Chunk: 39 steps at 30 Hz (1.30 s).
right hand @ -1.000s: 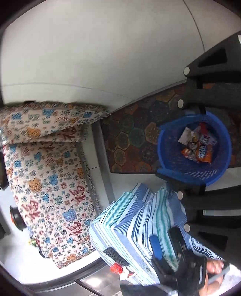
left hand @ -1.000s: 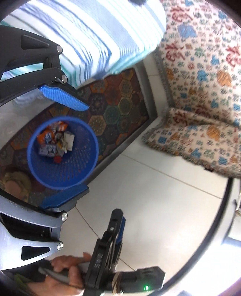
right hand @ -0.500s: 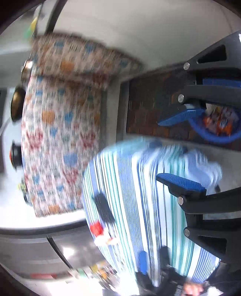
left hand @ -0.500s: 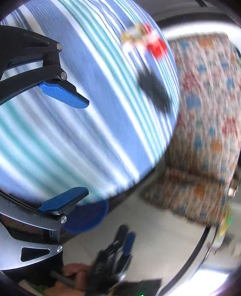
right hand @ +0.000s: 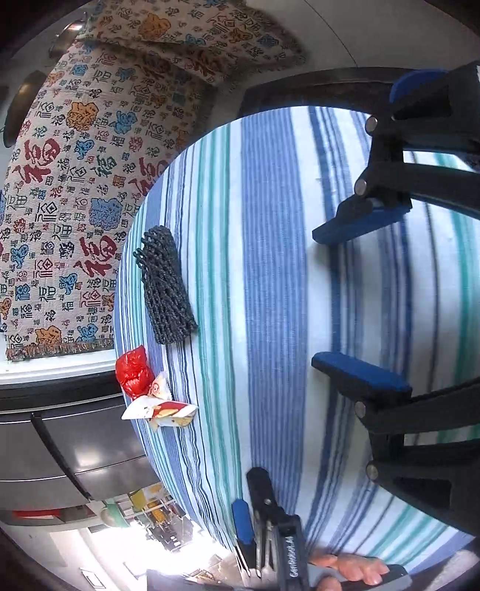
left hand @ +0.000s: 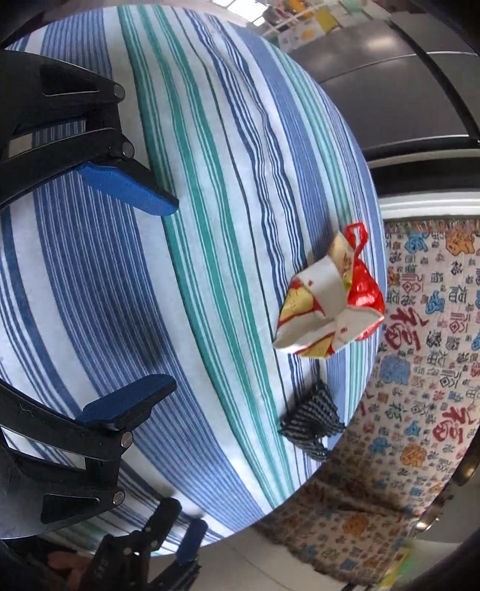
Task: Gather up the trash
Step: 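Grasp the white paper cup wrapper with the left gripper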
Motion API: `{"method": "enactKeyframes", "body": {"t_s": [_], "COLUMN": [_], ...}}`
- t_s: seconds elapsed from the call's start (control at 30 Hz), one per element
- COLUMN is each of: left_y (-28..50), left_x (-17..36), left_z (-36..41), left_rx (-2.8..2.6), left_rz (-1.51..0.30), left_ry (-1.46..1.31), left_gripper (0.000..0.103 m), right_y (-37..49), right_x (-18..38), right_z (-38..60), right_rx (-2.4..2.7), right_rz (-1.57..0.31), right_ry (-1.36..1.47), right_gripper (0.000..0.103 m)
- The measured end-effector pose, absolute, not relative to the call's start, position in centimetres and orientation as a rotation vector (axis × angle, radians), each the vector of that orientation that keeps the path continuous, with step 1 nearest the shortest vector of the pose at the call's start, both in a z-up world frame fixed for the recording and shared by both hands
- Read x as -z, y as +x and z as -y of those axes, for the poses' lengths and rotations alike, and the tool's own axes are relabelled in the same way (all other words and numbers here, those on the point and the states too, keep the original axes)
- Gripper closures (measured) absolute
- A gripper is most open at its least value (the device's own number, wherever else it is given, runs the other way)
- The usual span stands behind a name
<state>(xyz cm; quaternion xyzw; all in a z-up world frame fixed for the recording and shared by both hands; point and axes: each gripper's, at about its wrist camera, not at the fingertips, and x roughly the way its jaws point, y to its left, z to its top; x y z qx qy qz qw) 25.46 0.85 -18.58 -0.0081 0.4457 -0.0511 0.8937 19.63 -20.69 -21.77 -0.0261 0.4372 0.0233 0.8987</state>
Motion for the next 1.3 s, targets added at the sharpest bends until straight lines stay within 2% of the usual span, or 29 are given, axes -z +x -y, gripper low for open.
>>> {"method": "enactKeyframes", "body": {"t_s": [0.07,0.17,0.37,0.53,0.6,0.67,0.73,0.77,0.8,0.87,1.1,1.3], "left_y": [25.6,25.7,26.4,30.7,32.7,34.2,35.1,35.4,35.4,34.4,28.1,24.6], "left_x": [18.8,19.0,16.9,14.8,15.1,15.8,16.7,17.1,17.3,17.0,13.6,16.0], "left_z": [-0.7,0.0,0.8,2.7,3.4,4.2,4.6,4.7,4.7,4.2,0.7,-1.6], "left_rx": [0.104,0.091,0.119,0.079,0.055,0.018,-0.018,-0.025,-0.025,-0.014,0.128,0.15], "left_rz": [-0.935,-0.952,-0.878,-0.807,-0.811,-0.824,-0.839,-0.846,-0.85,-0.83,-0.868,-0.922], "left_ry": [-0.012,0.045,-0.007,-0.033,-0.037,-0.018,0.008,0.02,0.026,0.025,0.124,0.143], "left_gripper": [0.006,0.004,0.004,0.005,0.017,0.022,0.043,0.077,0.09,0.094,0.094,0.091], "right_y": [20.2,20.5,20.3,20.4,20.4,20.3,20.4,20.3,20.4,20.4,20.4,20.4], "right_x": [22.0,22.0,22.0,22.1,22.1,22.1,22.1,22.1,22.1,22.1,22.1,22.1], "right_z": [20.5,20.5,20.5,20.5,20.4,20.4,20.4,20.4,20.4,20.4,20.3,20.3], "right_rx": [-0.034,-0.034,-0.033,-0.034,-0.033,-0.034,-0.034,-0.034,-0.034,-0.034,-0.033,-0.032], "right_rz": [-0.893,-0.895,-0.888,-0.885,-0.885,-0.884,-0.884,-0.884,-0.884,-0.883,-0.882,-0.882], "right_ry": [-0.078,-0.077,-0.083,-0.084,-0.085,-0.085,-0.085,-0.085,-0.085,-0.084,-0.085,-0.085], "right_gripper": [0.032,0.031,0.031,0.031,0.031,0.031,0.031,0.031,0.031,0.031,0.031,0.031]}}
